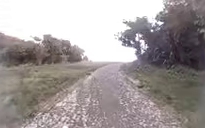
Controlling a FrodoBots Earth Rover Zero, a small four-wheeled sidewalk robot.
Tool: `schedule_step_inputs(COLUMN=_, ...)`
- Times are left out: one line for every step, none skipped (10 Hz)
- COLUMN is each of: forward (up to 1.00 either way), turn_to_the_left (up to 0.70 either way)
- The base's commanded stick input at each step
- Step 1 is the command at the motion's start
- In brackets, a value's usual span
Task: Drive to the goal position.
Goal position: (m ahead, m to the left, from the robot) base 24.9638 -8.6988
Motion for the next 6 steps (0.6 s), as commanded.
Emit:
schedule_step_inputs(forward=0.85, turn_to_the_left=0.0)
schedule_step_inputs(forward=0.85, turn_to_the_left=0.0)
schedule_step_inputs(forward=0.85, turn_to_the_left=0.0)
schedule_step_inputs(forward=0.85, turn_to_the_left=0.0)
schedule_step_inputs(forward=0.85, turn_to_the_left=0.0)
schedule_step_inputs(forward=0.85, turn_to_the_left=0.0)
